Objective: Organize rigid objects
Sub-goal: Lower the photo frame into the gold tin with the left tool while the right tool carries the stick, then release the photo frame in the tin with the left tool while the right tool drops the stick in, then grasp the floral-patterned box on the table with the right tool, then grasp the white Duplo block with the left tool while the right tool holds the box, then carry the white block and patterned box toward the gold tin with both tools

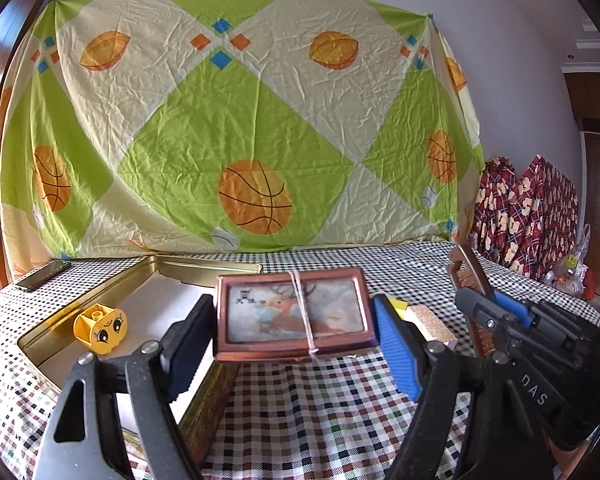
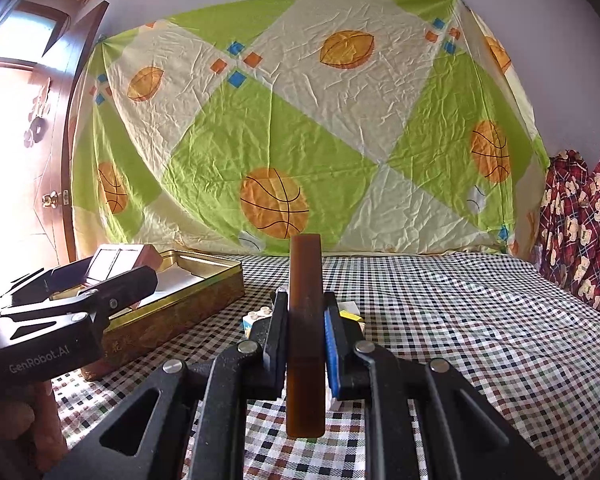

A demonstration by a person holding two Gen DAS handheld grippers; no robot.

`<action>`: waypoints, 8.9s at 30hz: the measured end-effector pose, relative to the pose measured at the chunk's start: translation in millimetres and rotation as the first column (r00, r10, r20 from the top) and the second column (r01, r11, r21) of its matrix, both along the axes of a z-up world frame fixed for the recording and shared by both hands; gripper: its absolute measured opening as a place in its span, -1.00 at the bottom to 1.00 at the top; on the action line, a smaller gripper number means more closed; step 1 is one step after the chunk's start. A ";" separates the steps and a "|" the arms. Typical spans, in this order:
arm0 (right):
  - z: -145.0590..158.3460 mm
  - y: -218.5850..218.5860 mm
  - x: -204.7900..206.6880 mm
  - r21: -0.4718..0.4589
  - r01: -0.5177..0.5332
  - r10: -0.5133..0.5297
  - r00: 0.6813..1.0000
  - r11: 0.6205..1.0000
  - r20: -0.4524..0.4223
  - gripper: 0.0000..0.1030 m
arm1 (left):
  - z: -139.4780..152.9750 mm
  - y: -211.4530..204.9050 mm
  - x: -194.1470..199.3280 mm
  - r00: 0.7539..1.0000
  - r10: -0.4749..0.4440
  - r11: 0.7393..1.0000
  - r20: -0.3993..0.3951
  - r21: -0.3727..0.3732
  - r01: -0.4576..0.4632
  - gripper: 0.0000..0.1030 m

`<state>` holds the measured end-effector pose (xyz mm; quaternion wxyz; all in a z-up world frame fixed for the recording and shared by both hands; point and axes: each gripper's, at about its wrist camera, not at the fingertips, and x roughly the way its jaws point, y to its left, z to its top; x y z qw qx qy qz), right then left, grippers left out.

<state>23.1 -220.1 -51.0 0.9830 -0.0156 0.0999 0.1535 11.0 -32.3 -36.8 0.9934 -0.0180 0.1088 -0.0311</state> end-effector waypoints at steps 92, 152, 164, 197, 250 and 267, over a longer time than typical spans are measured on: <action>-5.2 118.8 -8.5 -0.080 -0.252 0.246 0.966 0.964 -0.081 -0.67 | 1.1 104.9 -14.6 0.985 0.174 0.979 0.022 -0.110 -0.171 0.52; 17.2 137.7 105.8 0.047 -0.285 0.280 0.877 0.957 -0.390 0.31 | 6.2 164.7 72.5 0.923 0.189 0.975 -0.336 -0.045 -0.216 0.90; 5.4 -4.2 82.1 -0.018 0.062 -0.064 0.916 0.998 -0.395 0.31 | 13.5 61.9 50.6 0.969 0.025 0.999 -0.247 -0.018 -0.031 0.99; -6.8 -18.0 124.0 -0.080 0.143 -0.164 0.886 0.986 -0.434 -0.46 | -17.0 -48.4 133.4 0.875 -0.135 0.977 -0.466 0.084 0.195 0.73; 10.2 -16.6 91.8 -0.028 0.124 -0.127 0.960 0.992 -0.250 -0.46 | 1.7 -33.3 99.8 0.973 -0.077 0.993 -0.215 0.071 0.094 -0.40; 15.8 -17.2 77.9 -0.009 0.121 -0.121 0.977 0.993 -0.178 -0.46 | 8.7 -24.4 80.2 0.993 -0.032 0.998 -0.113 0.051 0.038 -0.40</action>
